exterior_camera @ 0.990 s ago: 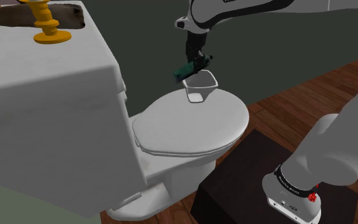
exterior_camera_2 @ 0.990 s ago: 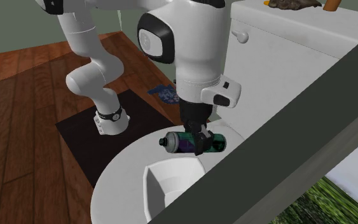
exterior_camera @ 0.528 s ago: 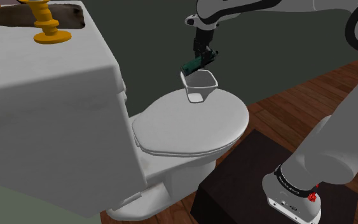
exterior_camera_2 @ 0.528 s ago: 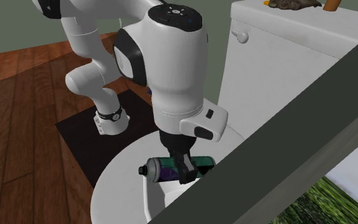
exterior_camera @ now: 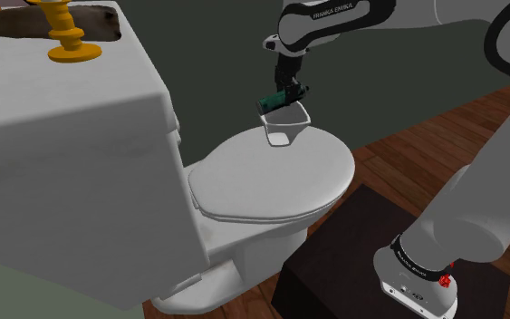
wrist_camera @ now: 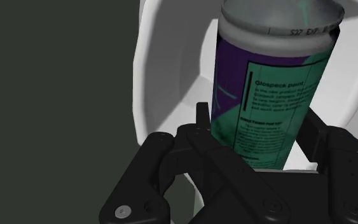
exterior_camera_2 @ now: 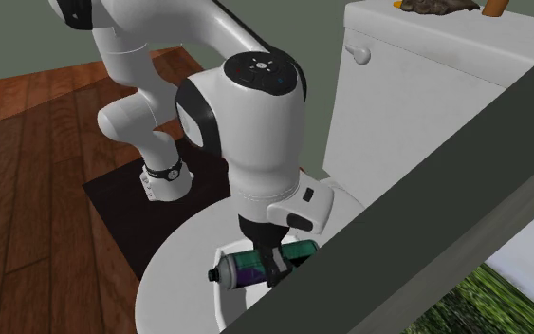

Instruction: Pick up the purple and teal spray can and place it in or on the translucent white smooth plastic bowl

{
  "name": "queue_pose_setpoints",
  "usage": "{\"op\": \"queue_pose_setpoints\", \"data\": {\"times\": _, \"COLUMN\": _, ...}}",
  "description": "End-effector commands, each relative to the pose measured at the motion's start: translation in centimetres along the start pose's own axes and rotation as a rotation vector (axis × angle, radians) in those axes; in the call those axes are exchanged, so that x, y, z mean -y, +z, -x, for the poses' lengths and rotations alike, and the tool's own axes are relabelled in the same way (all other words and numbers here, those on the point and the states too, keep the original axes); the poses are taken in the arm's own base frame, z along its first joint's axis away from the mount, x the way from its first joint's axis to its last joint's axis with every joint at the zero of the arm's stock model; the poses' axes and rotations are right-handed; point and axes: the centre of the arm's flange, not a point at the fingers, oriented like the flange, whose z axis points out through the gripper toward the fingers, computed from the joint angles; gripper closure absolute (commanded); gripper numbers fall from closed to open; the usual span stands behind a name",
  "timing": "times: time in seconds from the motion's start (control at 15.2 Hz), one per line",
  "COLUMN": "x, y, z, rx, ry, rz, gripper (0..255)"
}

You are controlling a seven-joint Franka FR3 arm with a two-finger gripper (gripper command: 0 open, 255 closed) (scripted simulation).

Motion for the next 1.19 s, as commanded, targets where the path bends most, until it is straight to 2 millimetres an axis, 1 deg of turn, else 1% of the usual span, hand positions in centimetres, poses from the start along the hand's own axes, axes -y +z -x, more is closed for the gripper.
{"op": "queue_pose_setpoints", "data": {"times": 0.0, "x": 0.1, "y": 1.2, "z": 0.0, "rx": 0.000, "ry": -0.001, "rz": -0.001, "gripper": 255}}
{"op": "queue_pose_setpoints", "data": {"times": 0.13, "x": 0.2, "y": 2.2, "z": 0.0, "rx": 0.000, "ry": -0.001, "rz": -0.001, "gripper": 255}}
{"op": "queue_pose_setpoints", "data": {"times": 0.2, "x": 0.2, "y": 2.4, "z": 0.0, "rx": 0.000, "ry": -0.001, "rz": -0.001, "gripper": 255}}
{"op": "queue_pose_setpoints", "data": {"times": 0.66, "x": 0.2, "y": 2.4, "z": 0.0, "rx": 0.000, "ry": -0.001, "rz": -0.001, "gripper": 255}}
{"op": "queue_pose_setpoints", "data": {"times": 0.73, "x": 0.2, "y": 2.4, "z": 0.0, "rx": 0.000, "ry": -0.001, "rz": -0.001, "gripper": 0}}
{"op": "queue_pose_setpoints", "data": {"times": 1.06, "x": 0.2, "y": 2.4, "z": 0.0, "rx": 0.000, "ry": -0.001, "rz": -0.001, "gripper": 0}}
{"op": "queue_pose_setpoints", "data": {"times": 1.12, "x": 0.2, "y": 1.1, "z": 0.0, "rx": 0.000, "ry": -0.001, "rz": -0.001, "gripper": 0}}
